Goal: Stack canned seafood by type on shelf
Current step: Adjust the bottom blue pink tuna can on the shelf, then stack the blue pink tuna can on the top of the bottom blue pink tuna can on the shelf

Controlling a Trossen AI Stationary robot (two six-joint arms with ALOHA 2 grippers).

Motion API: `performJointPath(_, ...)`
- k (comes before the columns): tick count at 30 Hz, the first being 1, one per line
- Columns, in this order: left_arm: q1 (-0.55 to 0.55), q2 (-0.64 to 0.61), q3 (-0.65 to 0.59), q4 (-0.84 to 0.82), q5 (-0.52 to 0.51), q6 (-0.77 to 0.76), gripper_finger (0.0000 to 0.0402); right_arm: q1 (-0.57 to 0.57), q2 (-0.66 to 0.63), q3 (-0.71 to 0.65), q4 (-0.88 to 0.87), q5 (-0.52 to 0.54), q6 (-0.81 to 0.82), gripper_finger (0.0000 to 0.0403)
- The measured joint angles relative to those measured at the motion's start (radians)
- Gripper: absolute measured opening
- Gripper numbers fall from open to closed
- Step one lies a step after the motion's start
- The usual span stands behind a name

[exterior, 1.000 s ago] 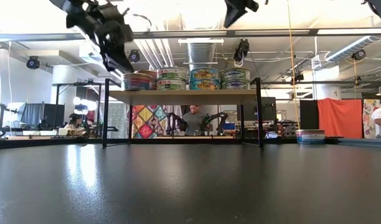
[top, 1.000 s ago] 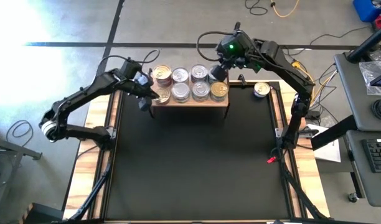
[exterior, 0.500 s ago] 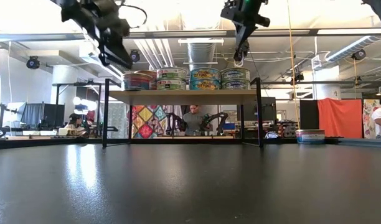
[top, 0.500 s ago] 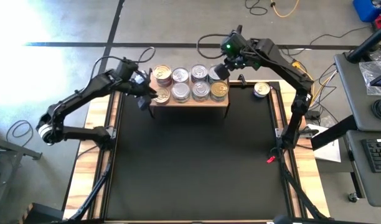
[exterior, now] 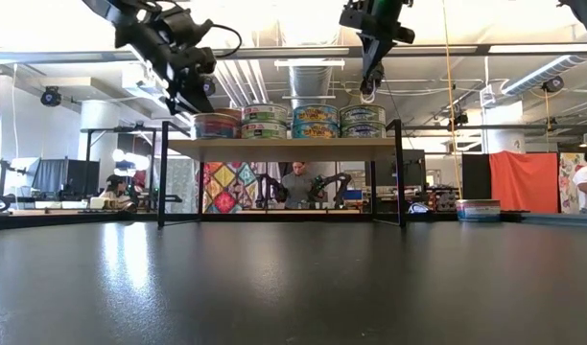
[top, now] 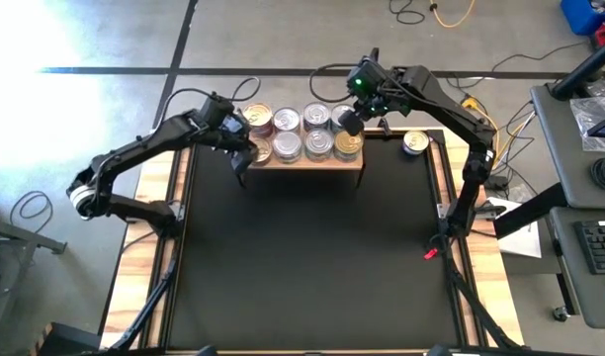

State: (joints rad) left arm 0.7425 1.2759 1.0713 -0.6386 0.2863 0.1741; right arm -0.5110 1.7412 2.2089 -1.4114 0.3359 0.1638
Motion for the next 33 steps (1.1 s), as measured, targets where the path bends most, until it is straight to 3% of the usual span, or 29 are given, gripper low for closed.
performJointPath(12, -0.007, 0.009, 0.009, 0.054, -0.010, -0.064, 0.0046, 0.001, 0.000, -0.001, -0.027, -0.030, -0.007, 0.0013)
performJointPath(22, -0.025, -0.071, 0.107, -0.056, -0.010, -0.121, 0.0132, -0.044, 0.000, -0.045, -0.078, -0.021, 0.031, 0.0013)
performJointPath(27, -0.030, -0.159, 0.132, -0.194, -0.063, -0.136, 0.0155, -0.137, -0.099, -0.216, -0.109, 0.052, 0.132, 0.0013)
performJointPath(33, -0.030, -0.290, 0.089, -0.247, -0.172, -0.155, 0.0157, -0.257, -0.327, -0.558, 0.182, 0.053, 0.262, 0.0013)
